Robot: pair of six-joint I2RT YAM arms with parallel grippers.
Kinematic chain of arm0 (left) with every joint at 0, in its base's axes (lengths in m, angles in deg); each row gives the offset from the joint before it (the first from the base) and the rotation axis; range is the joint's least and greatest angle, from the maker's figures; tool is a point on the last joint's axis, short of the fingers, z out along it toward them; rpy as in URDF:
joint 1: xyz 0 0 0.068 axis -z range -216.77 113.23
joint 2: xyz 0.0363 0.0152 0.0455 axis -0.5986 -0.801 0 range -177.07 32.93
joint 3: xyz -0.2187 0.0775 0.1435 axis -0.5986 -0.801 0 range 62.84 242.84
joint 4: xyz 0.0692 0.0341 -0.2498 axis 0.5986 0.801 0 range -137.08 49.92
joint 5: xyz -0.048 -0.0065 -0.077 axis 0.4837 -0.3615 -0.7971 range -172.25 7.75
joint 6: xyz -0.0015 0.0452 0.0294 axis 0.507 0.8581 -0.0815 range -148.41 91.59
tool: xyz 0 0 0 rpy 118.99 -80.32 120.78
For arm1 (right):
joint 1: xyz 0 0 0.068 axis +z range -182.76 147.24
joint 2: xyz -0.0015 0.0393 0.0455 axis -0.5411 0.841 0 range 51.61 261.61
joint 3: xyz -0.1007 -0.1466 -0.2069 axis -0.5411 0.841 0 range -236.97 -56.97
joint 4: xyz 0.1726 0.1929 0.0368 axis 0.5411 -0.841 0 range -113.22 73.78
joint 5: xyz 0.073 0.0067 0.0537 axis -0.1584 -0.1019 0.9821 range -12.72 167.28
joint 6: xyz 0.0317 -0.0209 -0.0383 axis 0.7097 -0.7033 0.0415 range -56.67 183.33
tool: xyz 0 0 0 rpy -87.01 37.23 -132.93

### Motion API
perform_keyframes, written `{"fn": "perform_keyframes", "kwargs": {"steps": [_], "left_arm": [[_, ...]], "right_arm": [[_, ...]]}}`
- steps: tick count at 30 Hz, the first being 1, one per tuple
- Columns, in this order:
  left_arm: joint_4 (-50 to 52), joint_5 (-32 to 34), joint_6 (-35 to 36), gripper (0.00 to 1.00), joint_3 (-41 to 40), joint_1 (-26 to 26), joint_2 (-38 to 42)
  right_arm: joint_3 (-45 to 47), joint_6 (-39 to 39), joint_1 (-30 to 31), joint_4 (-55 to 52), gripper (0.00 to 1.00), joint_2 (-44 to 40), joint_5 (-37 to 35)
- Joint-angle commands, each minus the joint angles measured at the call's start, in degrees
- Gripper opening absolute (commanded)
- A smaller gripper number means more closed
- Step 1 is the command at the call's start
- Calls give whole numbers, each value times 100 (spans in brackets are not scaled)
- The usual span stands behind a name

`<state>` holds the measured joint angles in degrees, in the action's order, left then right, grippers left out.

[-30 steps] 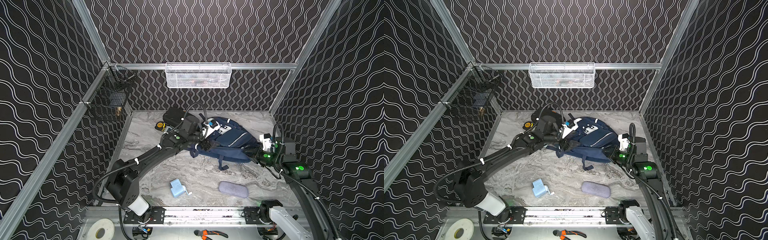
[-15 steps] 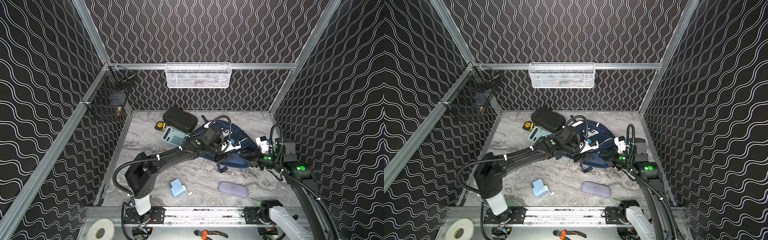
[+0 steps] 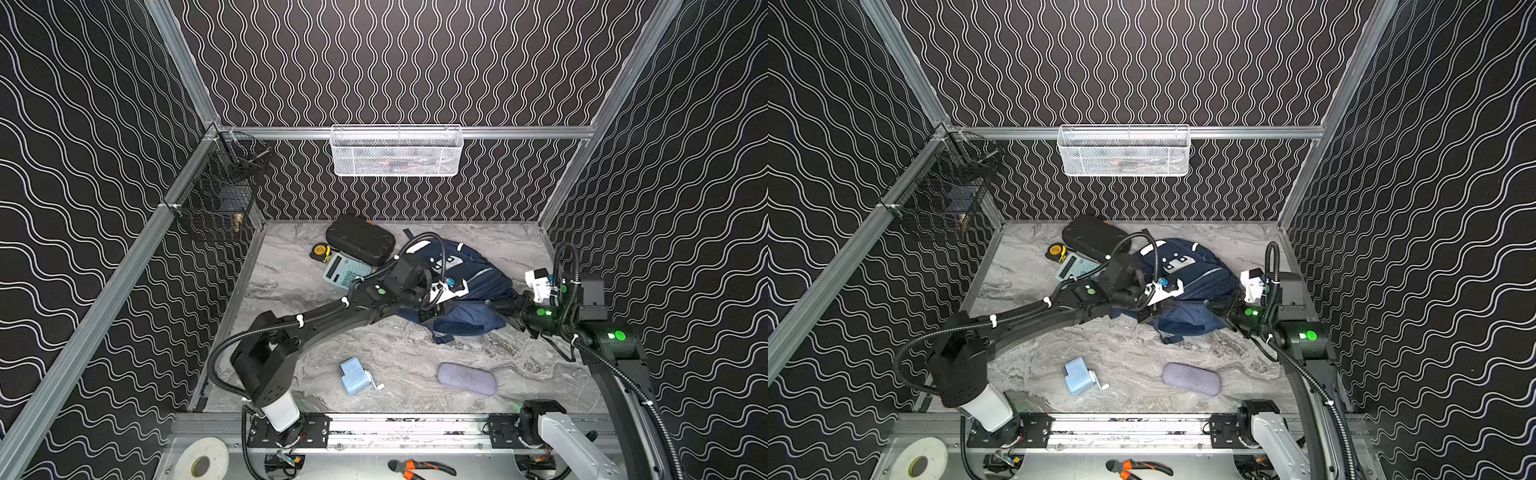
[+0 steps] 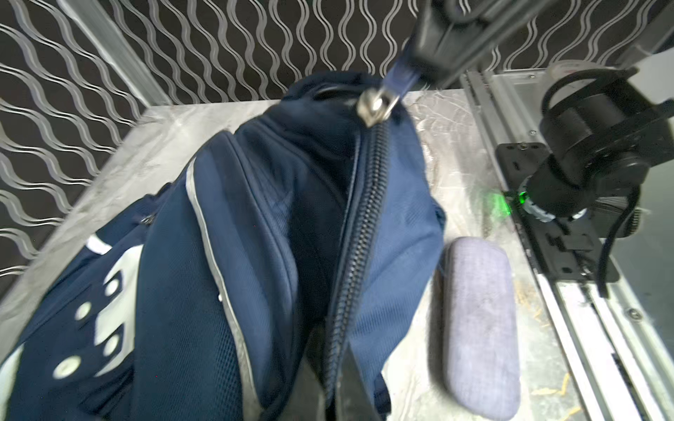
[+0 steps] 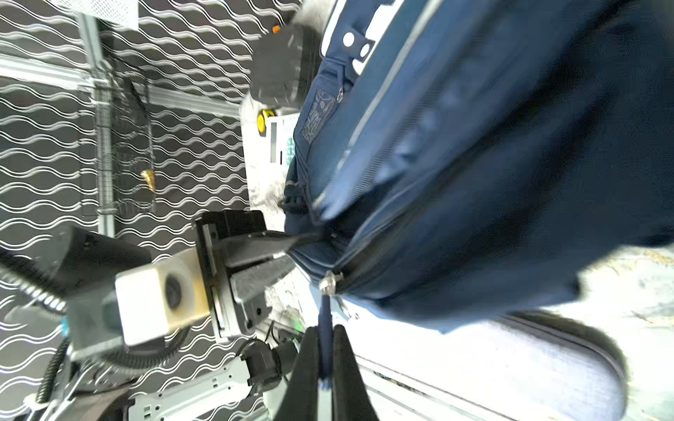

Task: Pack books, pencil case, and school supplies into a backpack
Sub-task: Zip the student bag at the center of the table.

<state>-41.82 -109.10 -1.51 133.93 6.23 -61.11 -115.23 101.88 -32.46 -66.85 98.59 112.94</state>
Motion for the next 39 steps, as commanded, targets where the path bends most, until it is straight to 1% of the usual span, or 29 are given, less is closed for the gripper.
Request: {"fn": "perform_keyframes", "kwargs": {"steps": [1, 3, 4, 6, 10, 14, 17, 20, 21, 22, 23, 24, 25, 27, 28, 29, 30, 32, 36, 39], "left_arm": [[-272, 783, 238, 0, -413, -280, 414], [-513, 716, 358, 0, -713, -337, 701], [-542, 600, 474, 0, -826, -368, 848], [-493, 470, 721, 0, -997, -391, 1055], [-463, 587, 1024, 0, -1387, -479, 1470], [-577, 654, 1003, 0, -1871, -701, 1826], [-519, 635, 937, 0, -2067, -792, 2043], [-316, 321, 876, 0, -1991, -786, 2106], [-323, 256, 727, 14, -1939, -790, 2087], [-259, 117, 582, 35, -1803, -793, 2020], [-182, -42, 461, 50, -1675, -789, 1940], [-132, -280, 286, 60, -1500, -776, 1836], [-167, -439, 87, 64, -1371, -746, 1754], [-409, -739, -386, 67, -1104, -573, 1584], [-524, -764, -539, 68, -996, -449, 1516], [-661, -697, -657, 70, -893, -247, 1450], [-746, -550, -739, 75, -773, -31, 1345], [-830, -326, -871, 75, -499, 340, 1095], [-817, -41, -1347, 70, 63, 641, 501], [-629, -21, -1478, 65, 402, 776, 133]], "right_arm": [[75, 349, -297, 67, 0, -111, -381], [78, 414, -472, 173, 0, -124, -342], [266, 464, -527, 210, 0, -111, -340], [308, 524, -591, 272, 0, -47, -342], [359, 699, -768, 399, 0, 1, -264], [394, 846, -997, 396, 0, 7, -144], [359, 887, -1031, 427, 0, 2, 74], [399, 923, -1023, 479, 0, -57, 439], [409, 890, -1023, 442, 0, -86, 492], [399, 830, -1023, 391, 0, -113, 519], [386, 781, -1023, 312, 0, -134, 520], [377, 720, -1014, 261, 0, -158, 565], [370, 691, -1001, 234, 0, -159, 605], [310, 672, -966, 210, 0, -193, 637], [275, 672, -937, 208, 0, -205, 627], [210, 681, -903, 212, 0, -207, 614], [153, 673, -863, 216, 0, -206, 587], [-2, 685, -814, 159, 0, -196, 519], [-63, 811, -769, 229, 0, -326, 475], [-11, 901, -725, 307, 0, -358, 495]]}}
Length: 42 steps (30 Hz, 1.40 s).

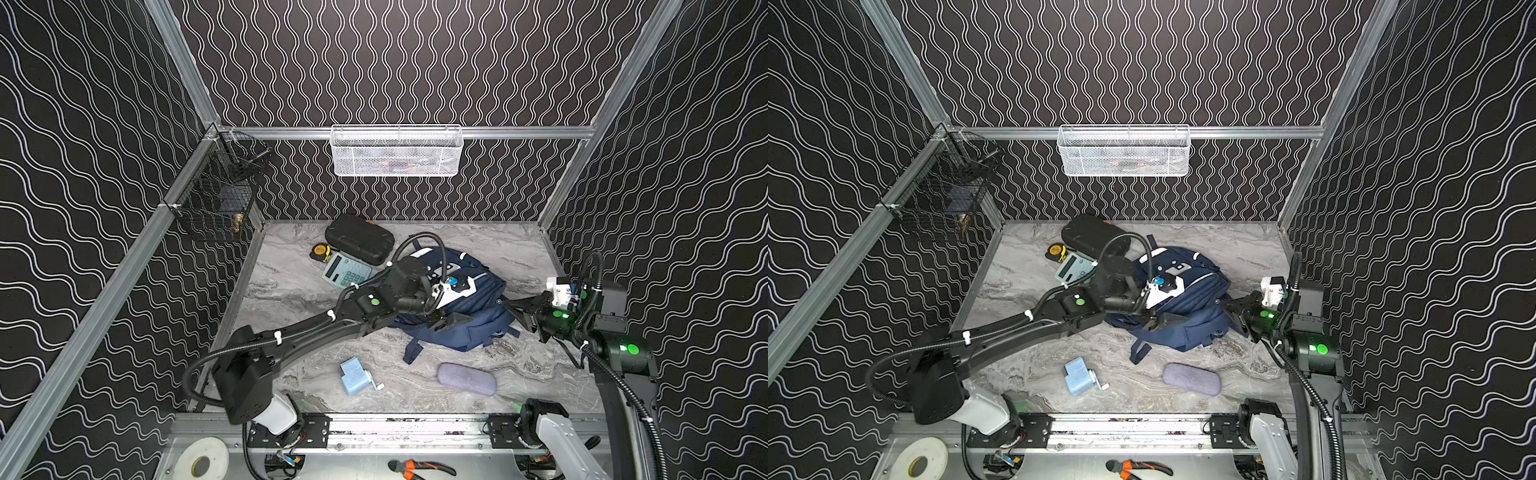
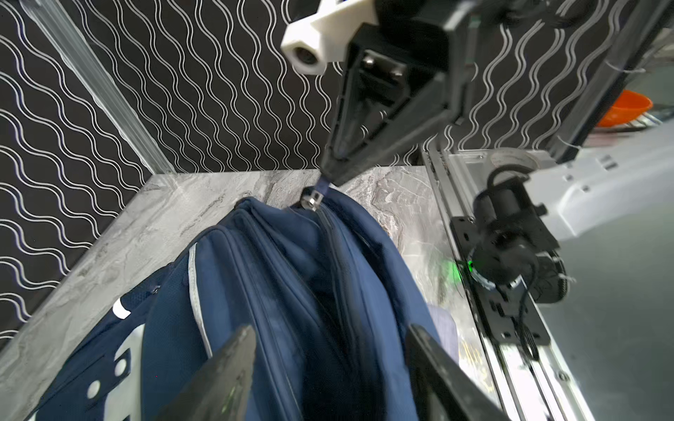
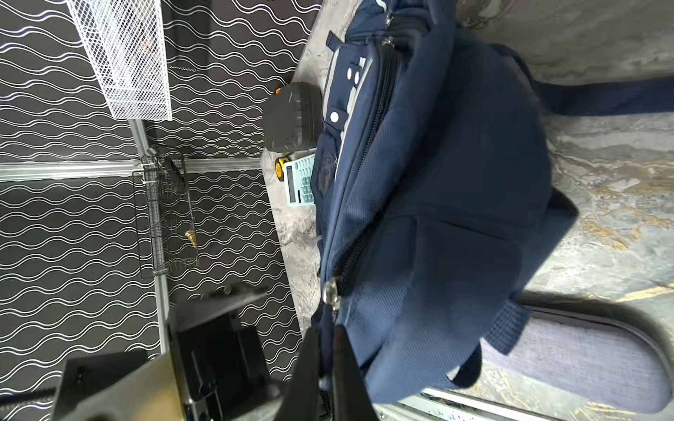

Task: Pack books, pencil case, and school supplies into a backpack
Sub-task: Zip the student bag at the center of the table.

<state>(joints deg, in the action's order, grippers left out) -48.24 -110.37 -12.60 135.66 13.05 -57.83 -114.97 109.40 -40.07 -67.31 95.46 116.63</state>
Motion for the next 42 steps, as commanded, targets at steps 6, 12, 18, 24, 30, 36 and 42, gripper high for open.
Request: {"fn": "perform_keyframes", "kwargs": {"steps": [6, 12, 18, 24, 30, 36, 42], "left_arm": [[486, -50, -457, 56, 884, 277, -761], [1062, 310, -292, 21, 1340, 327, -1080], [1374, 672, 256, 0, 1099, 327, -715], [1443, 895, 1012, 0, 579, 309, 43], [1550, 709, 1361, 0, 262, 31, 637], [1530, 428, 1519, 0, 145, -223, 879], [1050, 319, 1660, 0, -98, -250, 988]], "right_arm": [[-66, 243, 176, 501, 0, -7, 93], [-150, 279, 211, 534, 0, 99, -13], [52, 678, 204, 825, 0, 23, -519], [483, 1138, 93, 1235, 0, 116, -806], [441, 1087, -165, 1088, 0, 192, -984], [131, 448, -315, 1476, 0, 313, -146], [-1020, -2242, -288, -239, 72, 917, -129]]}}
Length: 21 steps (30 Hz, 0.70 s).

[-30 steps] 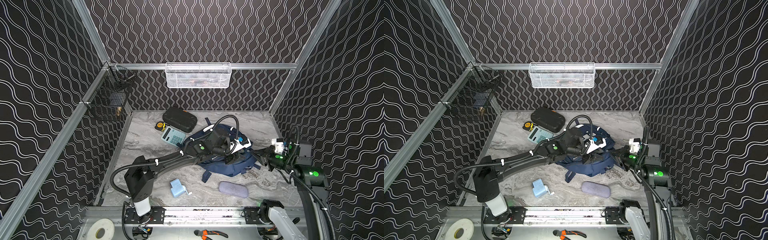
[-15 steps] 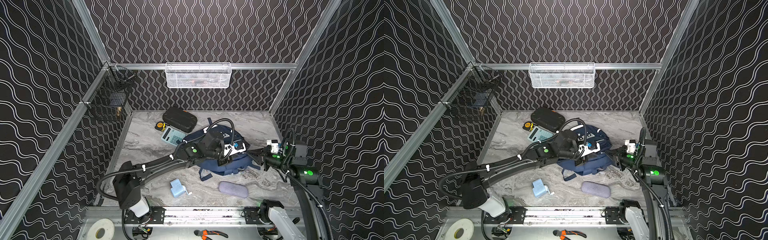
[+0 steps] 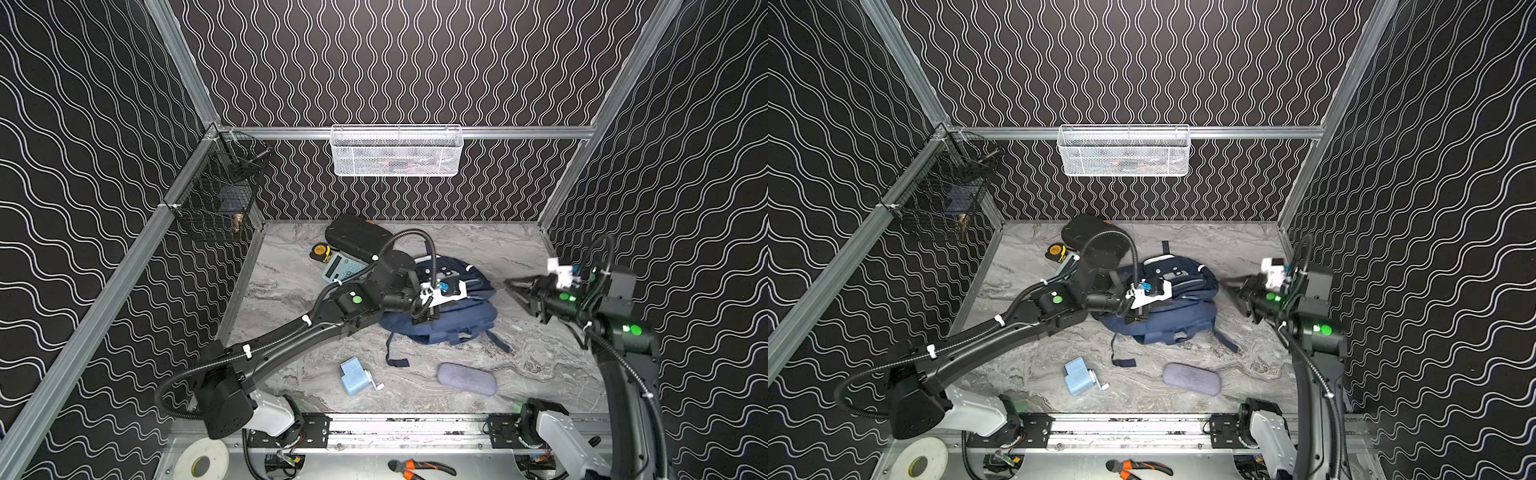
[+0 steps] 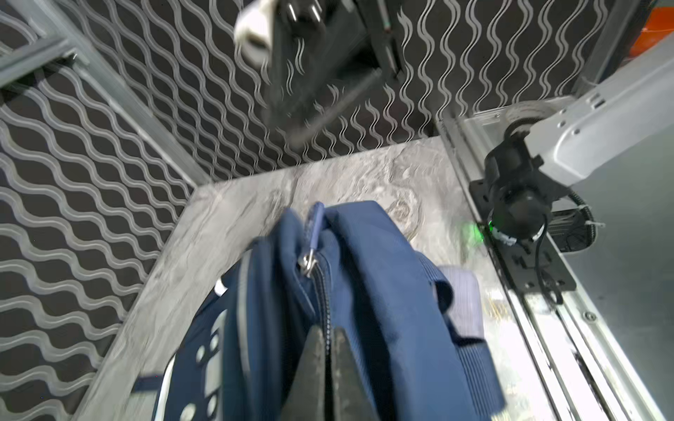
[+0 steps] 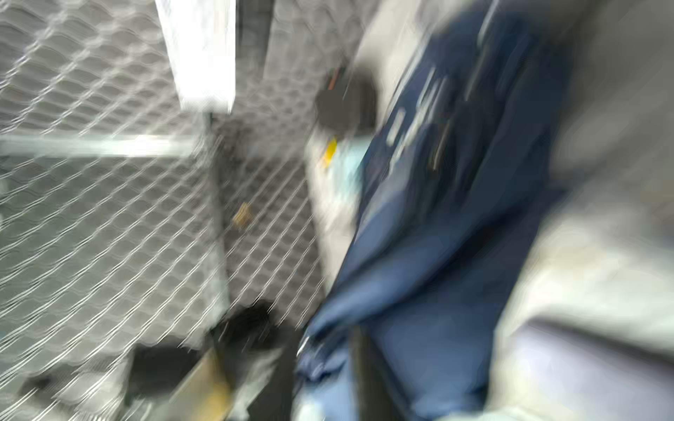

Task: Pack books, pencil case, and school supplies into a backpack
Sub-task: Zip the student bag at the center of the table.

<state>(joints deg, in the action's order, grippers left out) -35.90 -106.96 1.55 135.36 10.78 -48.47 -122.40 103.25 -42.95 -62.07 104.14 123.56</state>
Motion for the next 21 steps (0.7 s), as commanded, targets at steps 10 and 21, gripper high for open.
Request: {"fn": "perform_keyframes", "kwargs": {"steps": [10, 21], "left_arm": [[37, -255, 746, 0, -254, -130, 65], [-404, -313, 223, 0, -970, -140, 300]], "right_arm": [[1306, -1250, 1078, 1174, 69, -591, -57], [2309, -421, 2646, 2402, 64, -559, 71]]}}
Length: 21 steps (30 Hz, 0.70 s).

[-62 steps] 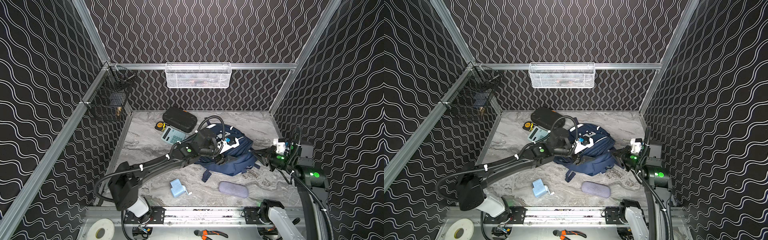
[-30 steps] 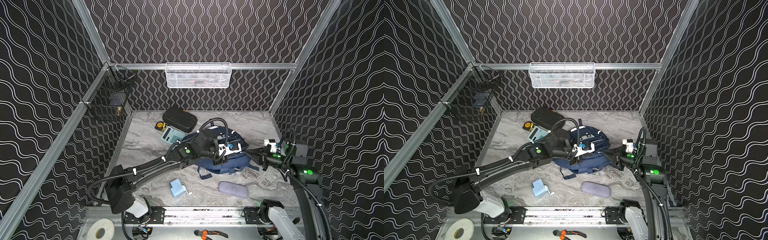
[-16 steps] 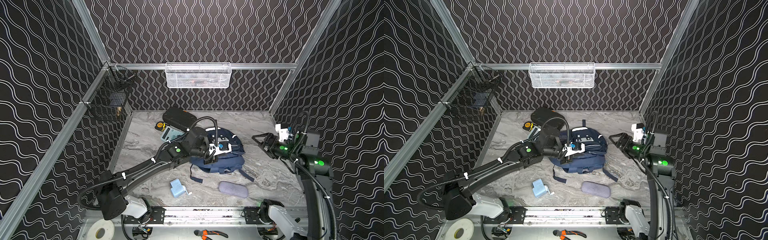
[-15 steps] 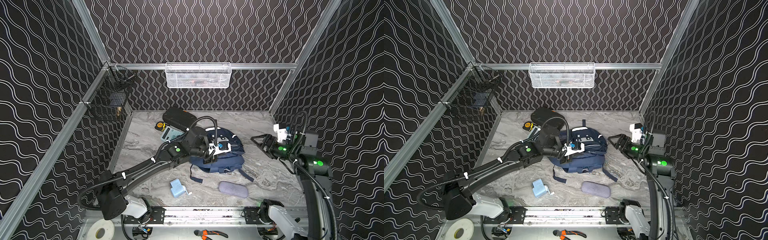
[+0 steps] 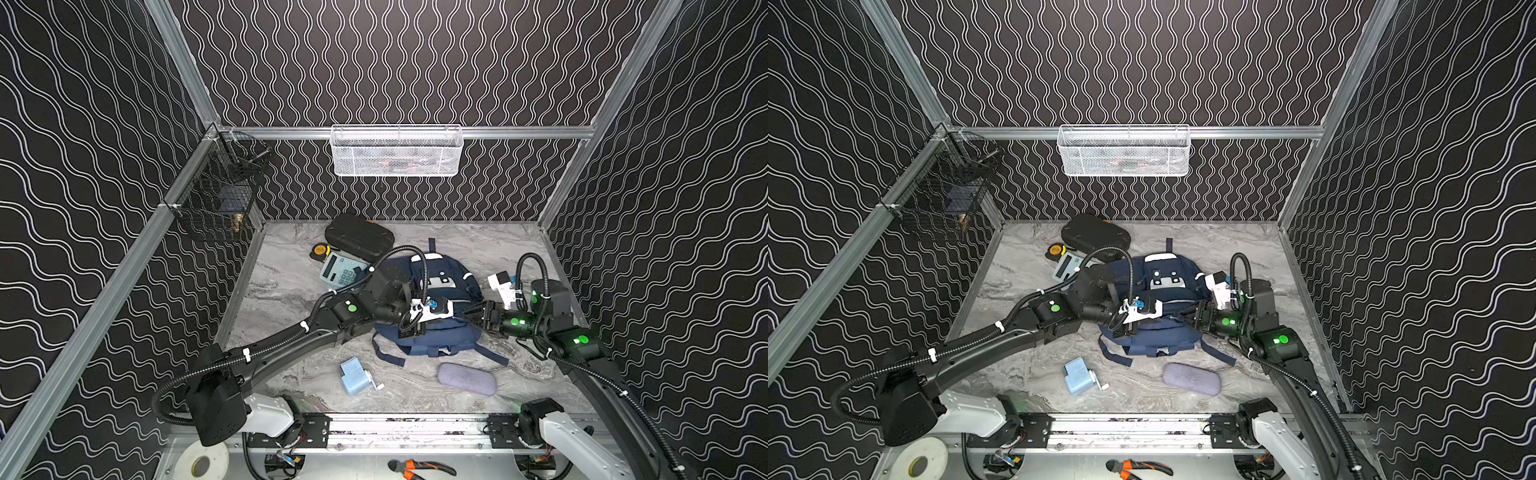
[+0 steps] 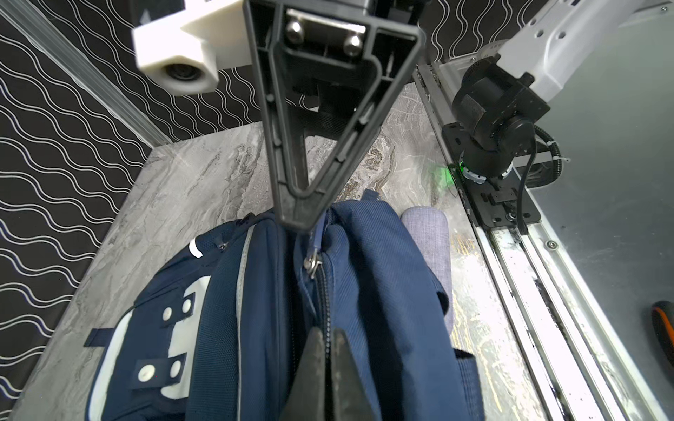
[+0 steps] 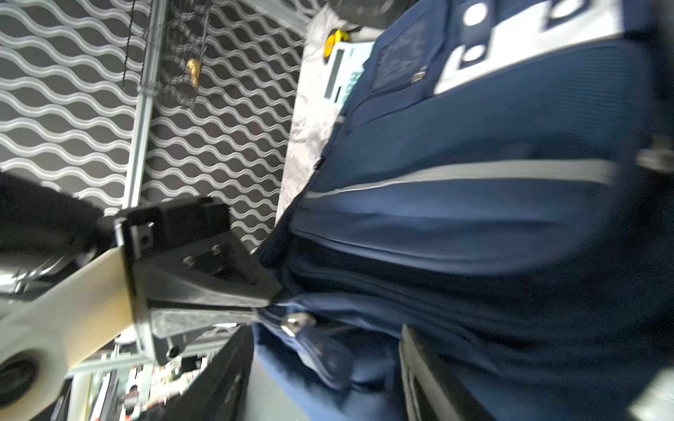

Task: Pack books, pencil case, and school supplies into a backpack
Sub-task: Zip the student bag at the center of the table.

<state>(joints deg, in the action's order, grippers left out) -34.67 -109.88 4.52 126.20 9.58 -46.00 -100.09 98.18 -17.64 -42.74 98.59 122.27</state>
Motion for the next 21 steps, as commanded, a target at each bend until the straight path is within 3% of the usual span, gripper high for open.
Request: {"fn": "perform_keyframes", "kwargs": {"steps": [1, 7, 11, 16, 21], "left_arm": [[-509, -14, -85, 0, -73, -12, 45], [-535, 13, -135, 0, -173, -13, 75], [-487, -14, -137, 0, -147, -17, 14], [-388, -66, -97, 0, -65, -16, -60], [-366, -98, -59, 0, -92, -14, -36]], "right_arm": [[120, 30, 173, 493, 63, -38, 255], [43, -414, 321, 380, 41, -47, 480], [48, -438, 385, 488, 34, -107, 724], [85, -544, 437, 339, 40, -142, 595], [-384, -1299, 550, -619, 60, 11, -758]]}}
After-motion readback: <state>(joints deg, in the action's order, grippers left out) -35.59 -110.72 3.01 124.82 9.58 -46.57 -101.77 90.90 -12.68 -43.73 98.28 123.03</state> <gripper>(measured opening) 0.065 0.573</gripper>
